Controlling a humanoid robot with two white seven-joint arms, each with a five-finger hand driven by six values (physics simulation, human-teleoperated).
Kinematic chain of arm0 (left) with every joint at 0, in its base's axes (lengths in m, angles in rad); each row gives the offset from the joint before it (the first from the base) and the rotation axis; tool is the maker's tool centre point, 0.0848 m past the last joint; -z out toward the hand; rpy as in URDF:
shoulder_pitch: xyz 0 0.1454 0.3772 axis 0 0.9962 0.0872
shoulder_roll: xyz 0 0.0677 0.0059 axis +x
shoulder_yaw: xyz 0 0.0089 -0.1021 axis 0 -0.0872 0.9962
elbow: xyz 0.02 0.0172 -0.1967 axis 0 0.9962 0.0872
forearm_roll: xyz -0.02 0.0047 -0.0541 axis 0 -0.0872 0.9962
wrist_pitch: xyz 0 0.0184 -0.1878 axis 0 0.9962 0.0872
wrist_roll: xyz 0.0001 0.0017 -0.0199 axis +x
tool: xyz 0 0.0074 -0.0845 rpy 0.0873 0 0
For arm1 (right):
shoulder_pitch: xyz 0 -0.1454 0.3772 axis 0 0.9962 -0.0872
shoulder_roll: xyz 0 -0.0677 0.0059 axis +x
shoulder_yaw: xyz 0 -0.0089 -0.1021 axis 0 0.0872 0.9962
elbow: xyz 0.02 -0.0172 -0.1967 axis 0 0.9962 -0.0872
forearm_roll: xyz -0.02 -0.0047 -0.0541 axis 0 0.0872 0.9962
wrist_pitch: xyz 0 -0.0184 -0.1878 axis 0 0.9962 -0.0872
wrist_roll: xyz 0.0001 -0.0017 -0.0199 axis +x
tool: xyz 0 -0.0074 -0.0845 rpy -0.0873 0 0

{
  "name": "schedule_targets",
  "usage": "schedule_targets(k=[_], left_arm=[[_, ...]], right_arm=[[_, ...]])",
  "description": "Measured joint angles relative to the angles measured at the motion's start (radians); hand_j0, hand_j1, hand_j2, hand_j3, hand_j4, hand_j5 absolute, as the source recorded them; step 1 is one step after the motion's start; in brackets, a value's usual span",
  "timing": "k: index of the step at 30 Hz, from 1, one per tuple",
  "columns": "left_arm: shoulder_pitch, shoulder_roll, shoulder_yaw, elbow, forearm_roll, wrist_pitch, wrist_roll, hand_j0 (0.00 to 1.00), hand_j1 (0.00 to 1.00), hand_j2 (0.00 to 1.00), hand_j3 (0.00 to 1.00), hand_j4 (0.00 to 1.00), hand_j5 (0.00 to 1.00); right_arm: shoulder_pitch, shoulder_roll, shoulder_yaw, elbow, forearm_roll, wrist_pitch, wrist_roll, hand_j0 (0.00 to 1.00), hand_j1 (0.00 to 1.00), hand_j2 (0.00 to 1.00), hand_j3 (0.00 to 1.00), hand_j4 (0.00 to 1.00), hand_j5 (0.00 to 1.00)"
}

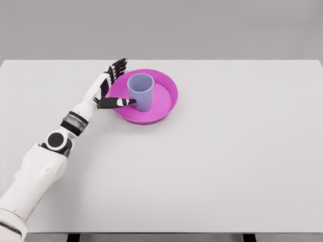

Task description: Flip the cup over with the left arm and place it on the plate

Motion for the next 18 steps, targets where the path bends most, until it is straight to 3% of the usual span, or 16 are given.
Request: schedule_targets(k=[9, 18], left_arm=[[0.006, 0.1, -0.001, -0.018, -0.004, -0.003, 0.0, 1.0, 1.0, 1.0, 1.0, 1.0, 1.0], [0.094, 0.447, 0.021, -0.104, -0.021, -0.058, 0.0, 1.0, 1.0, 1.0, 1.0, 1.0, 1.0]], right_arm=[[0.0, 0.0, 0.0, 0.0, 0.0, 0.0, 0.0, 1.0, 1.0, 1.0, 1.0, 1.0, 1.0], [0.0, 0.0, 0.0, 0.0, 0.0, 0.0, 0.0, 1.0, 1.0, 1.0, 1.0, 1.0, 1.0]])
